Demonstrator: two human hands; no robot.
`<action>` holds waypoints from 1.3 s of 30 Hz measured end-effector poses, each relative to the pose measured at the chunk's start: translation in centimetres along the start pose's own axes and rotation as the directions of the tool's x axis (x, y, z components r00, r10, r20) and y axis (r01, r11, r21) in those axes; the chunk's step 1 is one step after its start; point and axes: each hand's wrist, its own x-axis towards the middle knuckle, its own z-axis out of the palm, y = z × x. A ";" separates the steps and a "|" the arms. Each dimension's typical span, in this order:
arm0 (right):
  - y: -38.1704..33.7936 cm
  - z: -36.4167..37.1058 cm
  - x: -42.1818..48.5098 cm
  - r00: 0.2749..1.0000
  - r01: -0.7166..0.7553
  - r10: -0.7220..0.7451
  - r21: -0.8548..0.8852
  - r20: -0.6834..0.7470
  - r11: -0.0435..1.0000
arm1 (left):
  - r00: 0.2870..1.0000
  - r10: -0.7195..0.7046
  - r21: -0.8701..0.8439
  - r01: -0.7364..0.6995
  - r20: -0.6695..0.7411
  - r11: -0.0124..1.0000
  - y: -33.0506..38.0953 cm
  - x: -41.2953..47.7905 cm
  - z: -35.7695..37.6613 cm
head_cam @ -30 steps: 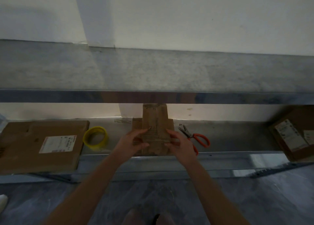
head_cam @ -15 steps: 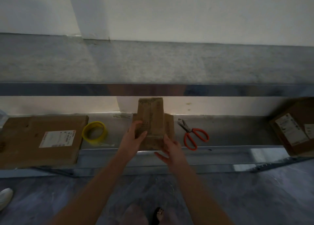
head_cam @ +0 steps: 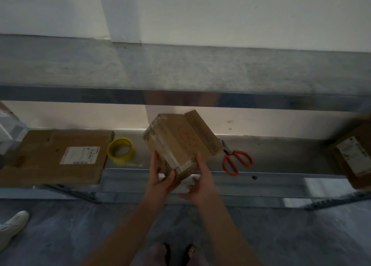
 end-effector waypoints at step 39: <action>3.7 -0.4 -1.5 0.541 0.517 -0.839 -0.807 0.050 0.286 | 0.772 -0.083 0.765 -0.599 0.630 0.236 5.0 5.0 -6.9</action>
